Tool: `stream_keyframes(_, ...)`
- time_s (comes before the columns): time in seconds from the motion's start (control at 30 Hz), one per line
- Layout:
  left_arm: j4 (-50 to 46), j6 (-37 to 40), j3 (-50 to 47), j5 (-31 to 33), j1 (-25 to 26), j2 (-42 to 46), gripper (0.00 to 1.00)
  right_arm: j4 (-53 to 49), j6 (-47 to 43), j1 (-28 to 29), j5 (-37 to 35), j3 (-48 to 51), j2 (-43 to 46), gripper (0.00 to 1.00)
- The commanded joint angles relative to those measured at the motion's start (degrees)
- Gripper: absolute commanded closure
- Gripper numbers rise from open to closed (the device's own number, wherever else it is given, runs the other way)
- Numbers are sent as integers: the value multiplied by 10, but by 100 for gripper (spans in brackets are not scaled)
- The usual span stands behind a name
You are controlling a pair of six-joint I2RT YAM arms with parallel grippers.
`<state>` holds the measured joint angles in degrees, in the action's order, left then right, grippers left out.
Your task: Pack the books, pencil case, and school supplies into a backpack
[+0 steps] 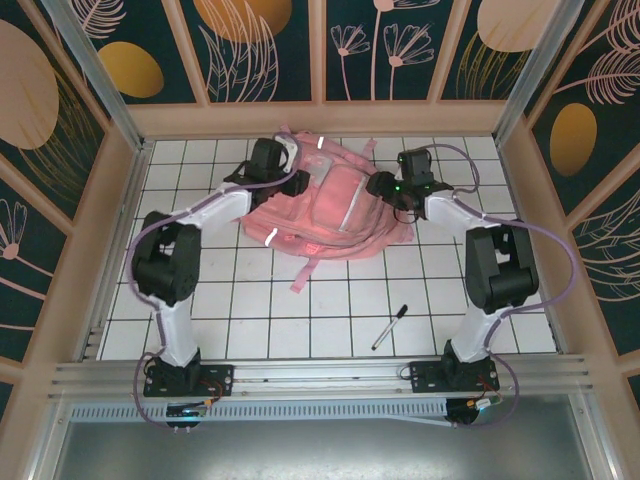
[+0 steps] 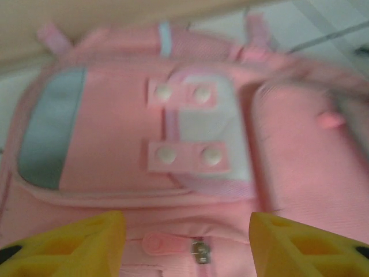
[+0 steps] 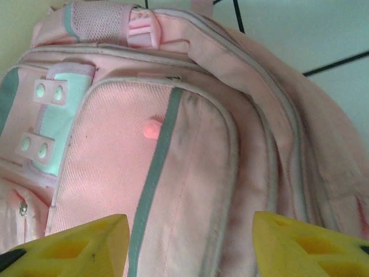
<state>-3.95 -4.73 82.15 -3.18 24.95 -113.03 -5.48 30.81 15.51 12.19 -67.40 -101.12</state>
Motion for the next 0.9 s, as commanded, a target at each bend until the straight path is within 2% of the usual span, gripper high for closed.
stream_keyframes(0.0,-44,-6,-17,28,2,-35,43,-2,1,0,40,40,10,44)
stream_keyframes(0.1,-40,-21,-73,9,1,-22,46,21,-2,0,61,52,-3,55)
stream_keyframes(0.23,-26,-56,-196,-8,3,57,47,41,-32,0,80,35,-39,70)
stream_keyframes(0.37,-27,-79,-308,-39,5,145,51,64,-65,0,119,3,-86,70)
stream_keyframes(0.47,-24,-78,-353,-68,26,204,55,79,-78,0,131,-28,-127,70)
stream_keyframes(0.6,-62,-46,-337,-105,93,223,55,92,-101,-1,165,-89,-187,67)
stream_keyframes(0.7,-88,-24,-305,-132,113,230,54,89,-83,0,181,-122,-206,65)
stream_keyframes(0.8,-95,47,-274,-126,112,254,50,94,-66,1,161,-107,-177,59)
stream_keyframes(0.87,-101,145,-268,-142,112,267,49,91,-62,0,141,-81,-142,57)
